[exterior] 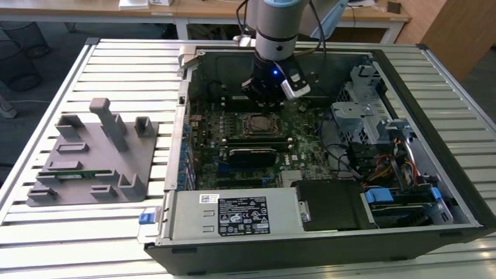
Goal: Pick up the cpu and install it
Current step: 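Install the first cpu locking lever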
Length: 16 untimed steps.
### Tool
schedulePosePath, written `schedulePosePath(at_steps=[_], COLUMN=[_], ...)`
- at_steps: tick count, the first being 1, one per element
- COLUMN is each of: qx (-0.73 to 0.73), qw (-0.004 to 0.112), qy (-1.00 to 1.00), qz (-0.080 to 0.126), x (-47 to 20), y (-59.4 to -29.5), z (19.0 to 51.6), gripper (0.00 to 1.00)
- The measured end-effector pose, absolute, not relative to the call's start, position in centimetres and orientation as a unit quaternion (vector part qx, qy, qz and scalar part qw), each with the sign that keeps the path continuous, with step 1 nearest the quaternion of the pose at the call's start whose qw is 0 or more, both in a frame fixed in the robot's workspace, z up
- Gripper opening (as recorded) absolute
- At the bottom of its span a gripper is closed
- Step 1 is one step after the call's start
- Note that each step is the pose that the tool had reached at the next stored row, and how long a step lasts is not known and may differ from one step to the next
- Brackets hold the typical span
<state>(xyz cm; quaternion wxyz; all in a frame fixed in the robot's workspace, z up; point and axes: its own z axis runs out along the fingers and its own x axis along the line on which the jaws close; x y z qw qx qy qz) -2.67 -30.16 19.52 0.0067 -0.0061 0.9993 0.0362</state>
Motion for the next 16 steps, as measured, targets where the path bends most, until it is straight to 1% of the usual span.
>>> schedulePosePath(at_steps=[2, 7, 16], qx=[-0.006, -0.006, -0.006], qw=[0.007, 0.007, 0.007], qy=[0.999, 0.999, 0.999], qz=[0.040, 0.040, 0.040], x=[-2.6, -2.7, -2.7], y=[-30.1, -30.1, -30.8], z=[19.8, 21.2, 21.2], gripper=[0.11, 0.11, 0.11])
